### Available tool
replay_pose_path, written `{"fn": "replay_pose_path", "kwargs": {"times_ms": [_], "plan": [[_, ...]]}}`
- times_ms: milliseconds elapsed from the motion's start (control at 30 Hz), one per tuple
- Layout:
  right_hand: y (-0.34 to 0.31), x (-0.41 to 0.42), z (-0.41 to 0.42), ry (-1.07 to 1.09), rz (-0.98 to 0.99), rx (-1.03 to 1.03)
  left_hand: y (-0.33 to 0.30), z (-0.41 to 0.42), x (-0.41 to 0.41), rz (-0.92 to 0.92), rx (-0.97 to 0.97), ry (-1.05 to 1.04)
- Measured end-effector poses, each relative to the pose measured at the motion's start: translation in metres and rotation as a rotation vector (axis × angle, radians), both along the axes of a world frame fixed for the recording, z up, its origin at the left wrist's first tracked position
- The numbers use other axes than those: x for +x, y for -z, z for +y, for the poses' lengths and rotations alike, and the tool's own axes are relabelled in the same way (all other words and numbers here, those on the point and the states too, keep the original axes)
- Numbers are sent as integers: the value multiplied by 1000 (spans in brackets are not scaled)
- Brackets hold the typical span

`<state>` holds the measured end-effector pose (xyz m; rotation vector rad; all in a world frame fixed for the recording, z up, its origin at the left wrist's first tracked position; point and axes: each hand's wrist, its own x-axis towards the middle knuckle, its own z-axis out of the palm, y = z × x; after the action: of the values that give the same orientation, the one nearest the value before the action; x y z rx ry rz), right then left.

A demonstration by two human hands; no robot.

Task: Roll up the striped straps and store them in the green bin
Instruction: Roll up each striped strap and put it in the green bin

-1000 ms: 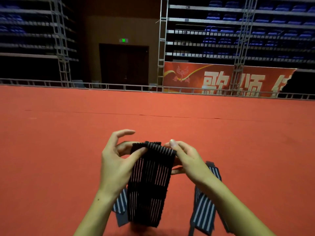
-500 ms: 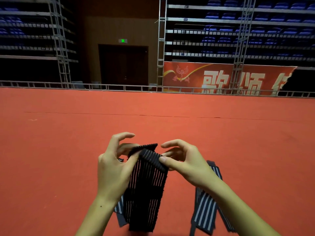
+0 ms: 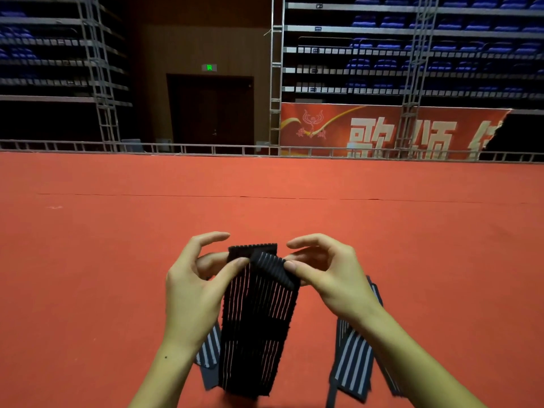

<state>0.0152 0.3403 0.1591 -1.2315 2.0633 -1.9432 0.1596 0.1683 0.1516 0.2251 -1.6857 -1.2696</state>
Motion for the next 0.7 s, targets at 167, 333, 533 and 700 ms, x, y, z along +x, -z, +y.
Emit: {"fn": "replay_pose_path", "kwargs": {"times_ms": [167,333,533,700], "plan": [[-1,-3,4,-105,-378,-128,3,-4,-4,-40,128,-47],[-4,-8,11,-156,-543,-164,5,-4,-2,-95,131,11],[-1,-4,5,-176,-697,-151,2,12,-7,-144,146,172],[2,-4,3,-117,-641,-142,0,16,-8,-169,174,227]]}}
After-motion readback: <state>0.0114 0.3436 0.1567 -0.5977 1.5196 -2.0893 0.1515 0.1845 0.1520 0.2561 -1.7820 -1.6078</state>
